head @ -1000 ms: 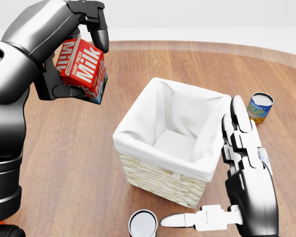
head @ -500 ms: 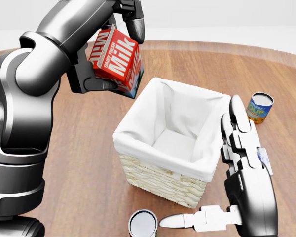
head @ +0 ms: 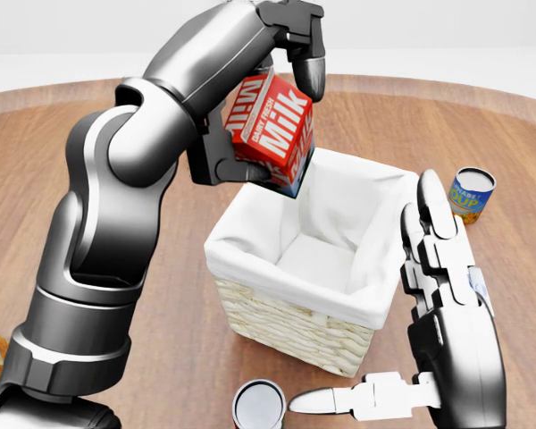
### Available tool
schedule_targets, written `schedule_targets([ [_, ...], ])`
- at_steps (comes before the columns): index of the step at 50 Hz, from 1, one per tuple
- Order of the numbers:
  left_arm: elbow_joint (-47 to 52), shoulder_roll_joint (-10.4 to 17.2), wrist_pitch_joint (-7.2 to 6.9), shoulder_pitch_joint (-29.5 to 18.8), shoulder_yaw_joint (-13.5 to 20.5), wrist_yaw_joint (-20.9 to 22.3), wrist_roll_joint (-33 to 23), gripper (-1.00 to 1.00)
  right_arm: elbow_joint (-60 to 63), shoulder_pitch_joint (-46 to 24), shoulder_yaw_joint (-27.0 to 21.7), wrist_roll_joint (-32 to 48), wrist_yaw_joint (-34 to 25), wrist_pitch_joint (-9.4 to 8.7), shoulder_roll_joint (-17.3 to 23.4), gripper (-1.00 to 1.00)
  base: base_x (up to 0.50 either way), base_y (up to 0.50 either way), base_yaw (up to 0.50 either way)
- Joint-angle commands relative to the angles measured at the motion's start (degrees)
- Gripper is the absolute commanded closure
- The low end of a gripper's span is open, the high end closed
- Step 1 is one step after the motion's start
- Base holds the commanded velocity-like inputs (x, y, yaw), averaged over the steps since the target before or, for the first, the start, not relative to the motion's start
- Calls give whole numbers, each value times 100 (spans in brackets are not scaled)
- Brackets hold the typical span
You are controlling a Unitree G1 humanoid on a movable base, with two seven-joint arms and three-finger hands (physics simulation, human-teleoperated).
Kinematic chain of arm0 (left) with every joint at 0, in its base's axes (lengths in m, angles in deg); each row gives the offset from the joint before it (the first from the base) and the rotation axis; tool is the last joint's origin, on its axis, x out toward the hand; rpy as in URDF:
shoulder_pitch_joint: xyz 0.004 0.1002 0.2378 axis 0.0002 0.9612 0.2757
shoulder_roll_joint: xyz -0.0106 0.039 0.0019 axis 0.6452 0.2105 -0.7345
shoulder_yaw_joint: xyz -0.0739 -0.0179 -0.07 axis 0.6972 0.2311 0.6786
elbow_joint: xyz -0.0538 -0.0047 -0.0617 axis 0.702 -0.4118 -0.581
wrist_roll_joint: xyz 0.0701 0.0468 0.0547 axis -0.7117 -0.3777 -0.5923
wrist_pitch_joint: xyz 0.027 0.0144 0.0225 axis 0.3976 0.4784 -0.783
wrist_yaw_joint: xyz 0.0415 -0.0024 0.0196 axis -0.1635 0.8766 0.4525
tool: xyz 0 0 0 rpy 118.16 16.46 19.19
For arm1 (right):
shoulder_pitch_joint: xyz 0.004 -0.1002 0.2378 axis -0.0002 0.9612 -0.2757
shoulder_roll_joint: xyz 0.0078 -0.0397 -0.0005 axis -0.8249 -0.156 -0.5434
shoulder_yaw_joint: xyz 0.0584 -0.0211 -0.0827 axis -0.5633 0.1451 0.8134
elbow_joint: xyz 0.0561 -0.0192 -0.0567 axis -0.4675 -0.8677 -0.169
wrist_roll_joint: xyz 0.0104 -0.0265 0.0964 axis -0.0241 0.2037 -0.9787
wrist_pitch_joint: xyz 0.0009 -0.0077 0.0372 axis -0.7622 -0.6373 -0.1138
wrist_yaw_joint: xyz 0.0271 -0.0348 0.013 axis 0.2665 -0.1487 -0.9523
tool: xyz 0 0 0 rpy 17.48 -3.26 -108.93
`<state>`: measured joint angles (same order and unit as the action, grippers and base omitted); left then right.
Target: Pick the milk and place it in the basket.
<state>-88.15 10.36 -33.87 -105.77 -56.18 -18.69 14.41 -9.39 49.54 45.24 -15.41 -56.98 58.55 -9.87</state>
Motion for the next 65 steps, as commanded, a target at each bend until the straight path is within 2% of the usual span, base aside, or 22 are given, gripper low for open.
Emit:
schedule_targets([
  [1, -123, -261, 0, 47, -25, -365, 83, 100, -40, 0, 18, 19, 1, 0, -6, -100, 0, 0, 0],
  [11, -831, -457, 0, 56, -106, -797, 244, 100, 8, 42, 16, -15, -5, 0, 9, -100, 0, 0, 0],
  [14, -1366, -476, 0, -78, -10, -1114, 574, 100, -147, 94, 115, 56, 35, 137, 16, -100, 0, 0, 0],
  [18, -2539, -462, 0, -303, -20, -1611, 762, 100, -107, 73, 121, 41, 36, 86, 37, -100, 0, 0, 0],
  [19, -3044, -452, 19, -477, 30, -1848, 819, 100, -128, 68, 90, 9, 26, 91, 40, -100, 0, 0, 0],
  [24, -4114, -425, 509, -838, 90, -2256, 1032, 100, -149, 78, 107, 9, 19, 113, 32, -100, 0, 0, 0],
  [27, -4636, -458, 724, -1005, 124, -2424, 1168, 100, -175, 117, 166, 51, 40, 164, 39, -100, 0, 0, 0],
  [28, -4892, -485, 853, -1058, 97, -2559, 1163, 100, -148, 107, 154, 48, 38, 141, 46, -100, 0, 0, 0],
  [32, -5224, -511, 1000, -1172, 105, -2669, 1223, 100, -118, 89, 116, 11, 22, 105, 48, -100, 0, 0, 0],
  [35, -5415, -550, 1000, -1219, 175, -2510, 1448, 100, -161, 69, 118, 14, 26, 117, 39, -100, 0, 0, 0],
  [43, -5879, -624, 1000, -1356, 156, -2714, 1500, 100, -167, 67, 104, 4, 24, 122, 43, -100, 0, 0, 0],
  [52, -6008, -788, 1000, -1375, 77, -2835, 1346, 100, -175, 92, 105, 7, 19, 150, 42, -100, 0, 0, 0],
  [65, -6264, -871, 1000, -1352, 64, -3033, 1048, 100, -159, 114, 122, 7, 12, 153, 41, -100, 0, 0, 0],
])
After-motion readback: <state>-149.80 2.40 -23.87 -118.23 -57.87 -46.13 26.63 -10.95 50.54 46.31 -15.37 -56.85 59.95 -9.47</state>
